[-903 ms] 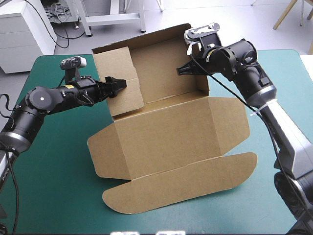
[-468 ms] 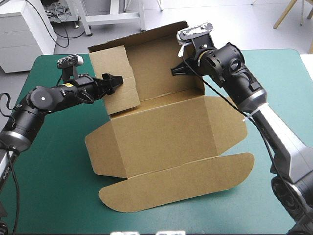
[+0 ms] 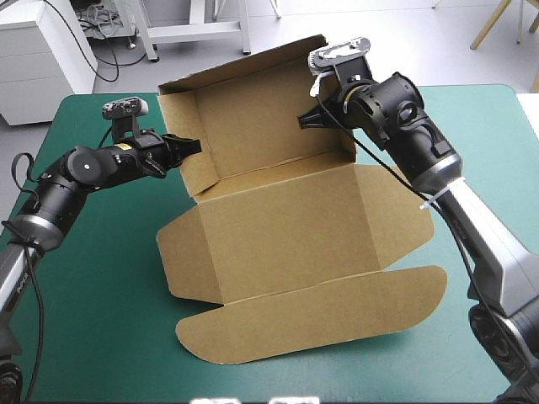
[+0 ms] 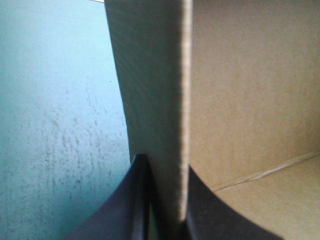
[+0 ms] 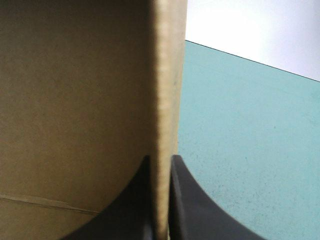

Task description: Fold the box

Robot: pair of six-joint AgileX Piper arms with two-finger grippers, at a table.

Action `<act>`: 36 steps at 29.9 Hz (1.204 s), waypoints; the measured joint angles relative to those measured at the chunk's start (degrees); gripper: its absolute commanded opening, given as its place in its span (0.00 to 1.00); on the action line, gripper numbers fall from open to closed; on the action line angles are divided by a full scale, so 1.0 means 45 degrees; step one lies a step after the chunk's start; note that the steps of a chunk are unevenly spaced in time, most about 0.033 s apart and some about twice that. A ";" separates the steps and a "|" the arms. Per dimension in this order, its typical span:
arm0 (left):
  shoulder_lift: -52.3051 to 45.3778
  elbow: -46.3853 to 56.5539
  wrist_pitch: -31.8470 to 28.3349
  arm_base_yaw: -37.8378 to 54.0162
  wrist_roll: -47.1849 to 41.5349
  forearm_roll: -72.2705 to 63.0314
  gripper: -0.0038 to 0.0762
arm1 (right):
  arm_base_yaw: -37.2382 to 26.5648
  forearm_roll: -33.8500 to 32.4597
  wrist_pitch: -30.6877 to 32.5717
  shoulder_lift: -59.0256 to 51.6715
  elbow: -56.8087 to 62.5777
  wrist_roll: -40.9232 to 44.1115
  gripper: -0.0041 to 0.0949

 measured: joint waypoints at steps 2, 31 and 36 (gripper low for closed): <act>0.0000 0.0000 -0.0060 0.0000 0.0000 0.0165 0.04 | 0.0000 0.0049 0.0000 0.0000 0.0000 0.0010 0.03; 0.5596 -0.5659 0.5896 -0.2740 -0.6005 0.7307 0.04 | -0.2359 0.3159 0.3162 0.2093 0.0236 -0.0010 0.03; 0.6465 -0.6087 0.6712 -0.2740 -0.6510 0.7452 0.04 | -0.2419 0.3504 0.3088 0.2723 0.0837 -0.0112 0.03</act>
